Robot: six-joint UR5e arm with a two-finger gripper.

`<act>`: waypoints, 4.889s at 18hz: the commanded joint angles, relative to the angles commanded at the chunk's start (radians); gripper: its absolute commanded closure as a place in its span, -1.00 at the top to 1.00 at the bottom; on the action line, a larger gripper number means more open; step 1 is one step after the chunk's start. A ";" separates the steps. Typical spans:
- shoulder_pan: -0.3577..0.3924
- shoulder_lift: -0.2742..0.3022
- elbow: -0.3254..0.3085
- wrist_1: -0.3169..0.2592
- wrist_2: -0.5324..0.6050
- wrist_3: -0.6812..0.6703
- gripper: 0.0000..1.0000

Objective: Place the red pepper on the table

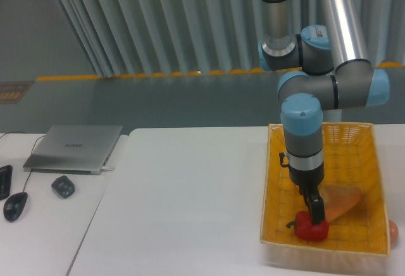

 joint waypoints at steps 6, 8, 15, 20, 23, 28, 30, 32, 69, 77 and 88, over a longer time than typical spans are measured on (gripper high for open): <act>0.000 -0.003 0.008 0.008 0.008 0.009 1.00; 0.000 -0.006 0.009 0.018 0.009 0.009 1.00; -0.008 -0.028 0.009 0.032 0.034 0.008 1.00; -0.017 -0.040 0.009 0.035 0.040 0.002 1.00; -0.017 -0.040 0.005 0.035 0.040 0.003 1.00; -0.018 -0.046 0.002 0.037 0.041 0.000 1.00; -0.018 -0.048 0.002 0.038 0.041 -0.001 1.00; -0.018 -0.049 0.002 0.037 0.041 -0.001 1.00; 0.196 0.120 0.049 -0.155 0.043 0.182 -0.27; 0.320 0.120 0.022 -0.144 0.049 0.386 -0.27; 0.428 0.095 -0.009 -0.092 0.094 0.387 -0.27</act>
